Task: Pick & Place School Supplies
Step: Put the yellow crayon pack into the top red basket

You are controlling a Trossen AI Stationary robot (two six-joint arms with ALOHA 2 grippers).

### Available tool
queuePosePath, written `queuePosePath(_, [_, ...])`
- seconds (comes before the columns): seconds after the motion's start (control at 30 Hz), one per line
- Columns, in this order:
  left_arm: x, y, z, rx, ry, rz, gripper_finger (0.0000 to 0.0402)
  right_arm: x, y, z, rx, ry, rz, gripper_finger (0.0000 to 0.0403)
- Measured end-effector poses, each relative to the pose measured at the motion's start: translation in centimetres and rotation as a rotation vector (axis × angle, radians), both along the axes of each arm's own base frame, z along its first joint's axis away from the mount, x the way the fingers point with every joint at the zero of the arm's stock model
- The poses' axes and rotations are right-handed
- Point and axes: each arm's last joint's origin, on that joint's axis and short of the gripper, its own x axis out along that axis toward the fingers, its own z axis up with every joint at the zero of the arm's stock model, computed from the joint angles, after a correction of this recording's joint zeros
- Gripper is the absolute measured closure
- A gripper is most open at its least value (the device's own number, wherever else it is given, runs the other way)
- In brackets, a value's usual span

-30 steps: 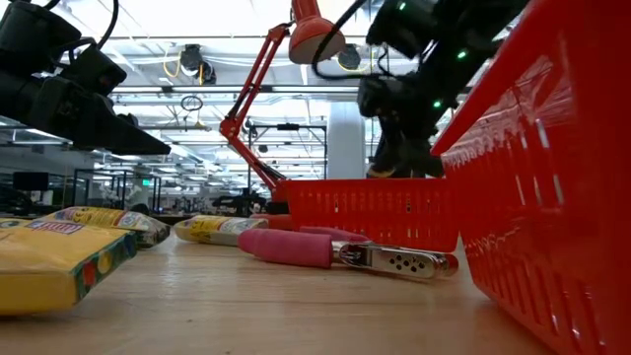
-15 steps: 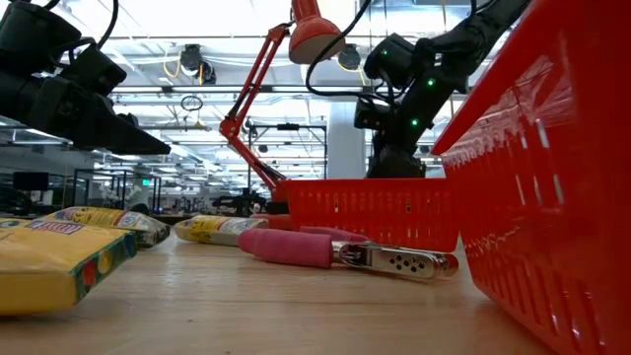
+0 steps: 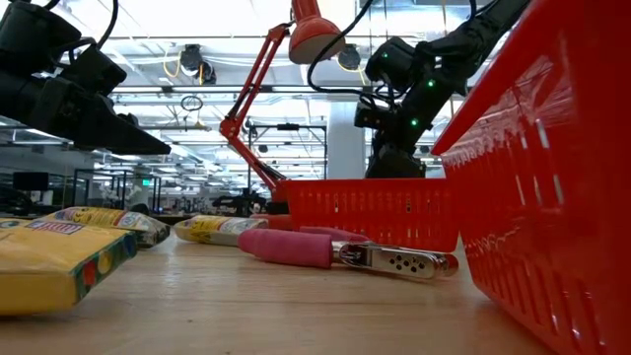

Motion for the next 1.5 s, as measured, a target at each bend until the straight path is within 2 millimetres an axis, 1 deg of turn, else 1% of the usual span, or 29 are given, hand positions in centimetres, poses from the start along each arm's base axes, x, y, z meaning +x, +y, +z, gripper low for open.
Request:
queuePosePath(0.13, [0.0, 0.0, 0.0, -0.001, 0.000, 0.000, 0.0158, 0.1, 0.0, 0.1, 0.011, -0.015, 0.015, 0.0333])
queuePosePath(0.43, [0.0, 0.0, 0.0, -0.001, 0.001, 0.000, 0.0158, 0.6, -0.1, 0.6, -0.026, -0.088, 0.014, 0.0230])
queuePosePath(0.5, [0.0, 0.0, 0.0, -0.001, 0.005, 0.000, 0.0158, 0.7, 0.5, 0.6, -0.012, -0.081, 0.015, 0.0216])
queuePosePath(0.57, [0.0, 0.0, 0.0, -0.001, 0.006, 0.000, 0.0158, 0.4, 1.8, 0.7, 0.024, -0.043, 0.029, 0.0207])
queuePosePath(0.7, [0.0, 0.0, -0.2, -0.005, 0.017, 0.000, 0.0158, -0.2, 6.5, 1.2, 0.047, 0.070, 0.064, 0.0203])
queuePosePath(0.77, [-0.1, 0.0, -0.3, -0.006, 0.027, 0.001, 0.0158, -1.0, 9.5, 1.4, 0.020, 0.144, 0.086, 0.0203])
queuePosePath(0.83, [-0.1, 0.0, -0.3, -0.007, 0.031, 0.001, 0.0158, -1.8, 12.2, 2.0, 0.031, 0.153, 0.104, 0.0205])
queuePosePath(0.93, [-0.1, 0.0, -0.3, -0.010, 0.029, 0.002, 0.0158, -3.6, 15.2, 2.4, 0.115, 0.193, 0.082, 0.0205])
queuePosePath(1.03, [-0.1, 0.0, -0.2, -0.013, 0.022, 0.002, 0.0158, -6.0, 17.1, 2.3, 0.168, 0.305, 0.019, 0.0201])
queuePosePath(1.17, [0.0, 0.0, -0.1, -0.010, 0.006, 0.001, 0.0158, -8.7, 18.8, 2.3, 0.282, 0.464, -0.049, 0.0192])
queuePosePath(1.33, [0.0, 0.0, 0.0, -0.006, 0.003, -0.001, 0.0158, -11.1, 20.9, 2.3, 0.387, 0.625, -0.102, 0.0186])
queuePosePath(1.5, [0.0, 0.0, 0.0, -0.006, 0.003, 0.000, 0.0158, -12.6, 22.7, 2.4, 0.454, 0.706, -0.147, 0.0185])
